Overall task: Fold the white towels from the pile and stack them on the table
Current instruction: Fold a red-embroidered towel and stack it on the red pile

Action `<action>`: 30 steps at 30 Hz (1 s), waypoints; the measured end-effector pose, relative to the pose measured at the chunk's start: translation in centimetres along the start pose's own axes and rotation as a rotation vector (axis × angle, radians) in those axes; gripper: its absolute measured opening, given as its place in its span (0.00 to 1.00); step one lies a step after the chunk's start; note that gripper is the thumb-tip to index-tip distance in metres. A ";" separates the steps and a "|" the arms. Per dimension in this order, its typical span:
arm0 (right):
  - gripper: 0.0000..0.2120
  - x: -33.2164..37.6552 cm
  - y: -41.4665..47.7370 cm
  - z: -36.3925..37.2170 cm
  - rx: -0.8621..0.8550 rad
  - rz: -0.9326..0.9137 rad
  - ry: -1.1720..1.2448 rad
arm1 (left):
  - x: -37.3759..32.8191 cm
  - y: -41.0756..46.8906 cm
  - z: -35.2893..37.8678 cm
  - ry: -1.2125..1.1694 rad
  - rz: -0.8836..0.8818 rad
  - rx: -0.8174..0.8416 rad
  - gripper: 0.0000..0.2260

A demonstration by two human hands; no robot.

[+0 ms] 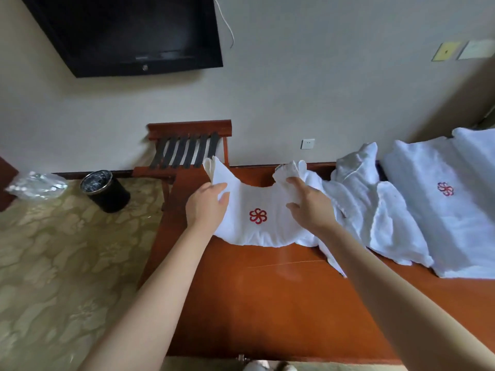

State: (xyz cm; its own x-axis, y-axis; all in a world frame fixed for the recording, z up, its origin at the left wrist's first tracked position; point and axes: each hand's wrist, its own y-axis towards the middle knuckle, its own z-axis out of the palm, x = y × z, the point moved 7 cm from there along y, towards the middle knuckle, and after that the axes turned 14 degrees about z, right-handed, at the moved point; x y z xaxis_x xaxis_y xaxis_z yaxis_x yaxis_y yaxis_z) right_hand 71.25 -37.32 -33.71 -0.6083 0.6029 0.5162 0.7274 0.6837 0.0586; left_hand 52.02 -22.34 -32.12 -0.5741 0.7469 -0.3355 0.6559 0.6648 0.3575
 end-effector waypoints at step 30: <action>0.25 -33.3 6.7 -29.1 -0.336 -0.018 -0.124 | -44.5 12.2 15.7 -0.260 0.258 -0.051 0.12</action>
State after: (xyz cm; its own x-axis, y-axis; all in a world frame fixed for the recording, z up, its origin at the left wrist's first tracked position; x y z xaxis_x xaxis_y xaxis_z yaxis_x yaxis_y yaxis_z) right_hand 105.66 -64.75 -25.63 -0.6406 0.6517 0.4061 0.7677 0.5335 0.3550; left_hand 93.21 -47.67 -26.51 -0.2451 0.8654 -0.4371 0.7340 0.4602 0.4995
